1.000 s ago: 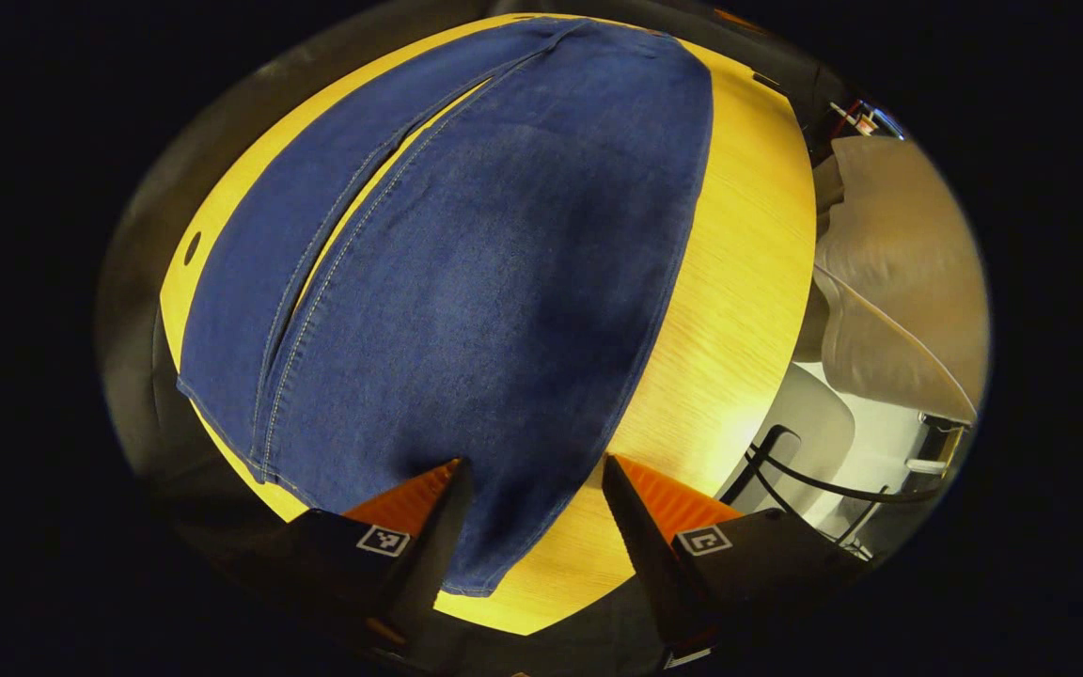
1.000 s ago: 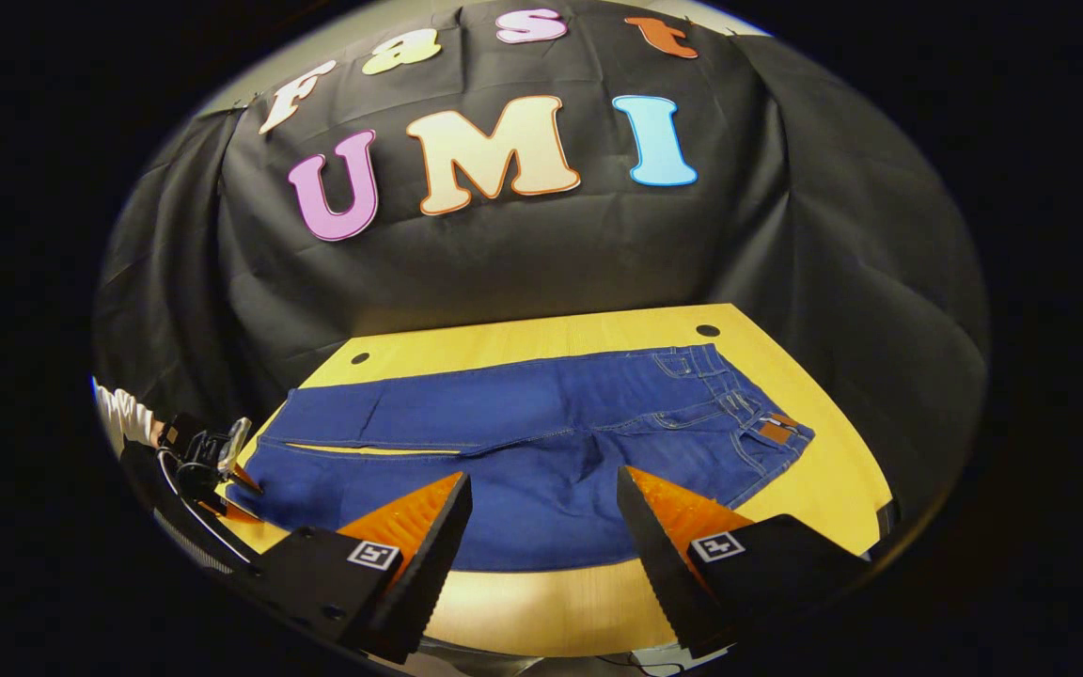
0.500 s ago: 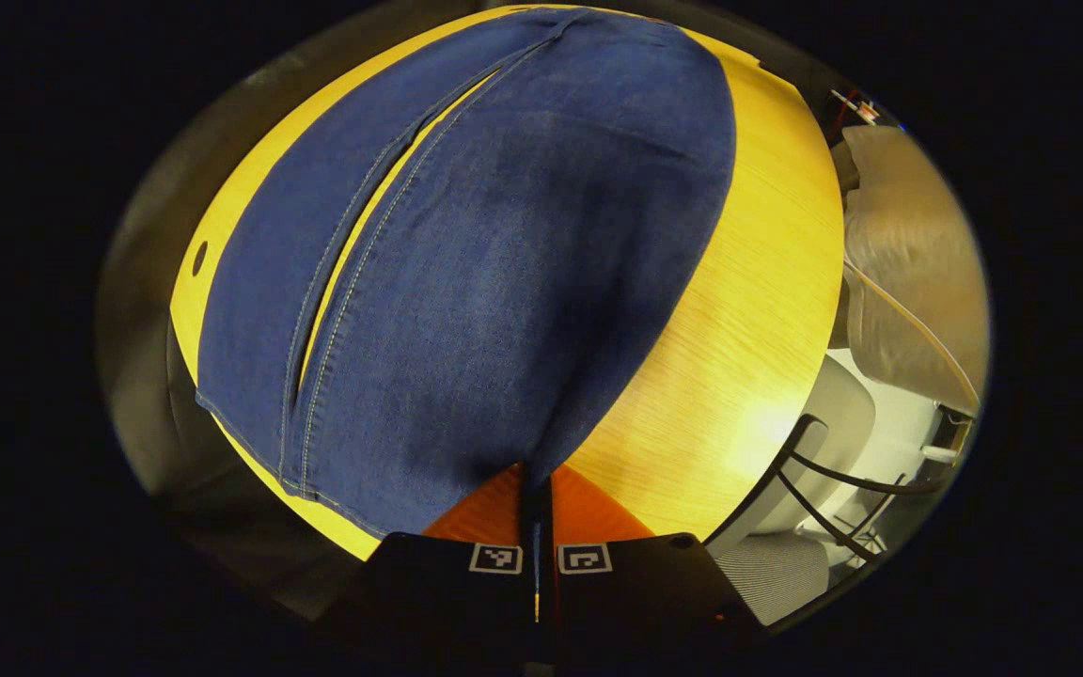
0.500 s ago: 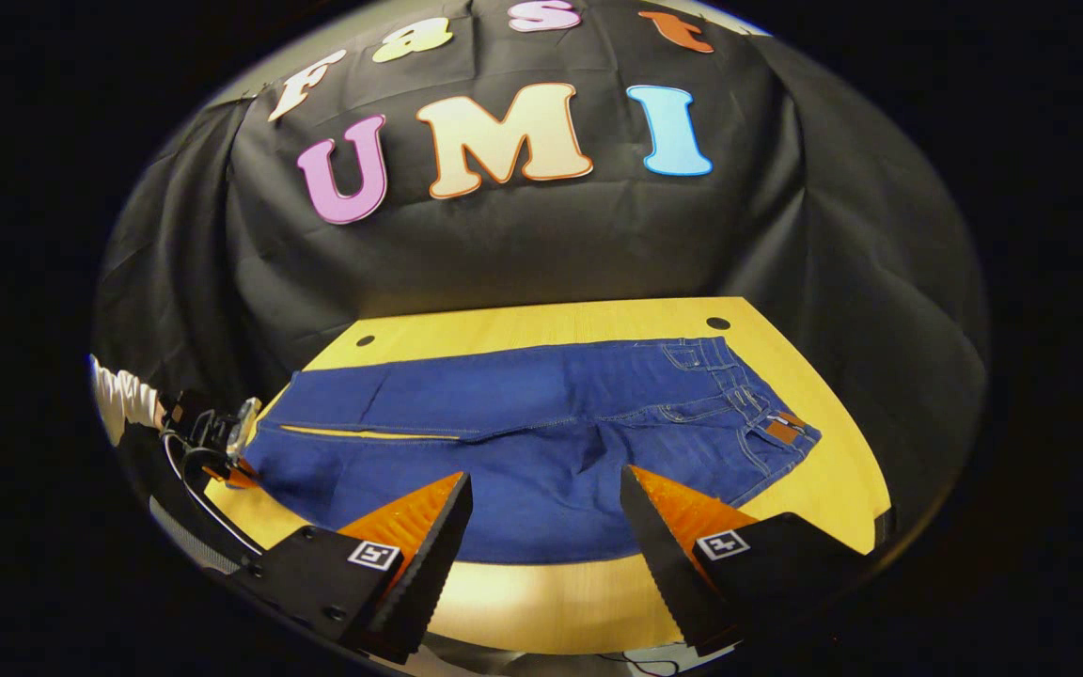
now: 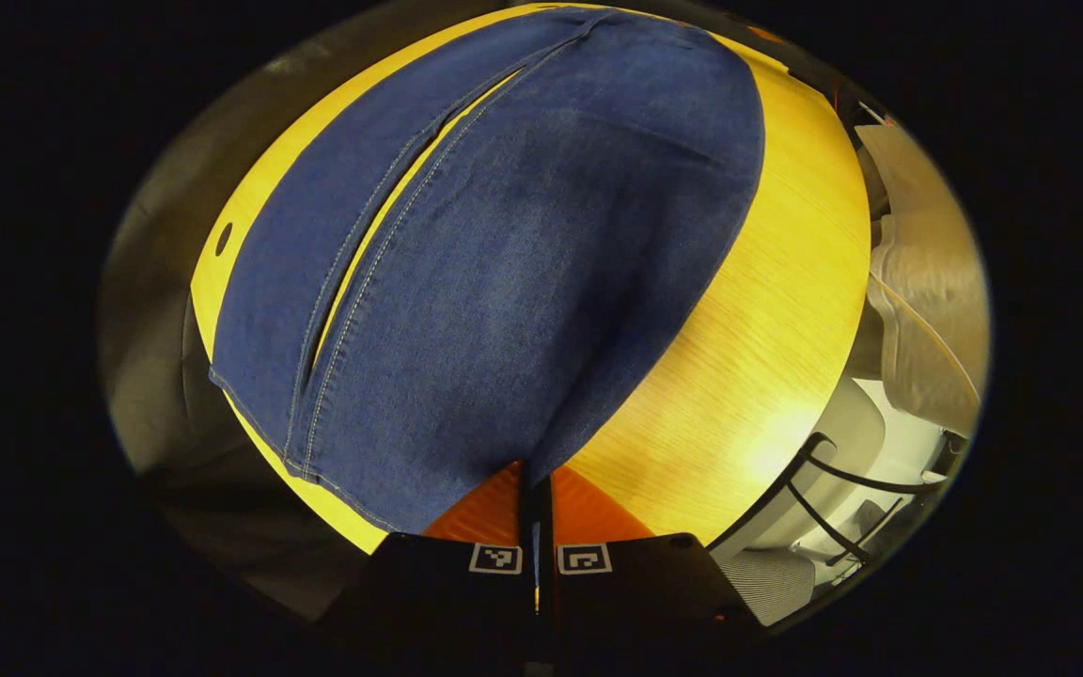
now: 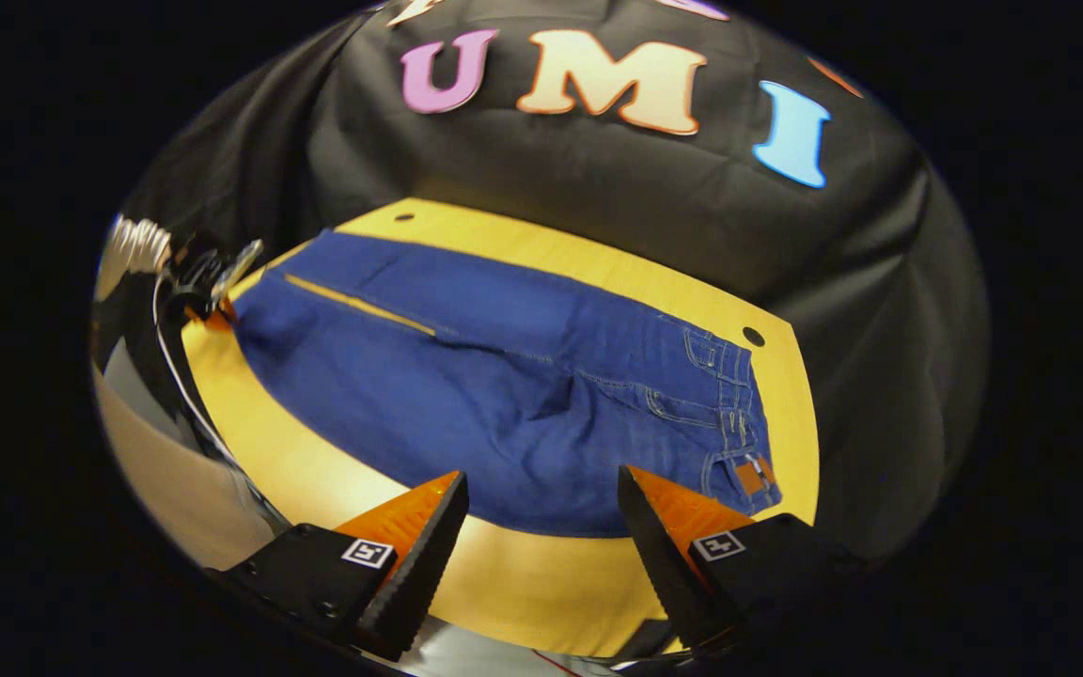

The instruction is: Grasp the waist and the cuffs of the jeans and fold them to make the two legs overlap; first hold the waist and fold one-third of the jeans toward the cuffs, then hold the cuffs and fold the remaining one-third in the same direction to finish folding.

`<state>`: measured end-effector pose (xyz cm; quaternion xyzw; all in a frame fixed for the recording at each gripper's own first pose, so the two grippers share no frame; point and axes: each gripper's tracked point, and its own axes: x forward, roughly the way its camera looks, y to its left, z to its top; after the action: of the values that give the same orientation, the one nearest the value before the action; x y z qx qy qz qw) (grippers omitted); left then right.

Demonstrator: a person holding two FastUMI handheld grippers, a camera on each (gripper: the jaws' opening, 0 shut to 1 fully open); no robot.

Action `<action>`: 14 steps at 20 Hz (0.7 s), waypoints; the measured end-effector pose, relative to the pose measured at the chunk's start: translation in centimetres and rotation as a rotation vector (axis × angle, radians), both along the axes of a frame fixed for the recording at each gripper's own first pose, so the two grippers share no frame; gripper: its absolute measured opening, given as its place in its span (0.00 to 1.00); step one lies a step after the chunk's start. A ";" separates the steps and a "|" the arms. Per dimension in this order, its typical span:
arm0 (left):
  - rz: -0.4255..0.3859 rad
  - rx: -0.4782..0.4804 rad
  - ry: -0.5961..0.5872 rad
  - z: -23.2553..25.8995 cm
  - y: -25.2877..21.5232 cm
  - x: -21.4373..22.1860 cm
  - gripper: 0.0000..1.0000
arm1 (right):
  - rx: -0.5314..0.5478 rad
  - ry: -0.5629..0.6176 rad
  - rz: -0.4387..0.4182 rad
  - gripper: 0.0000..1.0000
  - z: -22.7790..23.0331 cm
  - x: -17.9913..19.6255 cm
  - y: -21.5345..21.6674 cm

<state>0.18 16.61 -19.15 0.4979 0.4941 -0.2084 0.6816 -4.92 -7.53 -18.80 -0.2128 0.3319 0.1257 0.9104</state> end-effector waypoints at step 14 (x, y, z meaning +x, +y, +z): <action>0.073 0.067 -0.006 -0.1 0.0 0.0 0.00 | -0.209 0.377 0.338 0.99 -10.7 1.4 -5.8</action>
<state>0.19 16.59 -19.28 0.5027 0.5164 -0.1652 0.6733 -3.54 -13.28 -29.49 -0.3308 0.4663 0.2784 0.7717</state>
